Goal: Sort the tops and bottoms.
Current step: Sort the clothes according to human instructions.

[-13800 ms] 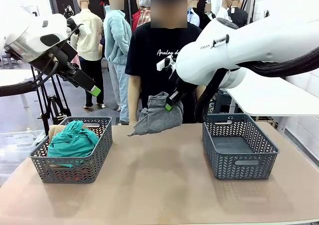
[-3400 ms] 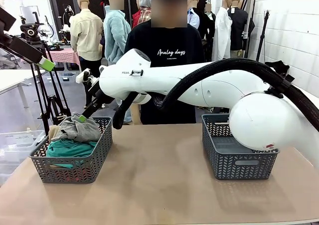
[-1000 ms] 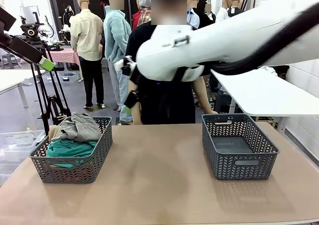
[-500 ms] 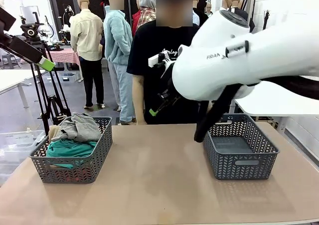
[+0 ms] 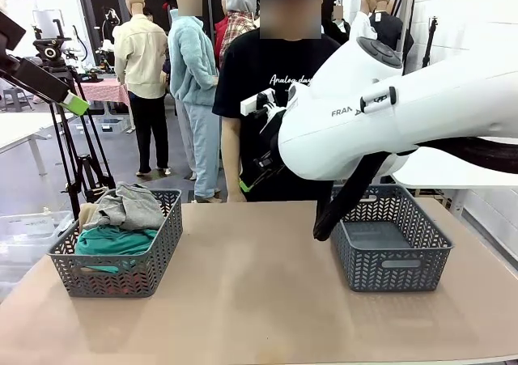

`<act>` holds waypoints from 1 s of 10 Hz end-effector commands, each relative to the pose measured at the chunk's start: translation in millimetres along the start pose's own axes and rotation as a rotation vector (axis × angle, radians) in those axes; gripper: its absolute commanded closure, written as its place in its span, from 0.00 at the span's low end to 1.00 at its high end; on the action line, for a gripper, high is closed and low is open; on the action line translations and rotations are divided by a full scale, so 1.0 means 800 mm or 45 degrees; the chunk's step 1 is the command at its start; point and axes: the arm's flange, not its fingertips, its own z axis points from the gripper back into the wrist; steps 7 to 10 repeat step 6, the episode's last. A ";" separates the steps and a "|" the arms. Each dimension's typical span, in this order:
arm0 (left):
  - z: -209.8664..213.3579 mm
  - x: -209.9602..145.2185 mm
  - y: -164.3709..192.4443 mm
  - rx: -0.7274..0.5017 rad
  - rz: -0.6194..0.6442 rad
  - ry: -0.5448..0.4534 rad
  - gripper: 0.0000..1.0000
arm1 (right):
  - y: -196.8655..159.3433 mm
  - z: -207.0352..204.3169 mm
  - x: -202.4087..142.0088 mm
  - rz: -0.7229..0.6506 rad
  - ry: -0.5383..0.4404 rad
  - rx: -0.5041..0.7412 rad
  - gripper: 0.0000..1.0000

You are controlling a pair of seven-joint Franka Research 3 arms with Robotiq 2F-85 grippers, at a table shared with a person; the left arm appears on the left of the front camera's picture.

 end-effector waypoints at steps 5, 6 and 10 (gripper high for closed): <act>0.000 0.000 0.002 -0.017 0.001 -0.007 0.00 | 0.003 0.011 -0.001 -0.009 0.020 -0.001 0.00; 0.000 0.000 0.002 -0.017 0.001 -0.007 0.00 | 0.003 0.011 -0.001 -0.009 0.020 -0.001 0.00; 0.000 0.000 0.002 -0.017 0.001 -0.007 0.00 | 0.003 0.011 -0.001 -0.009 0.020 -0.001 0.00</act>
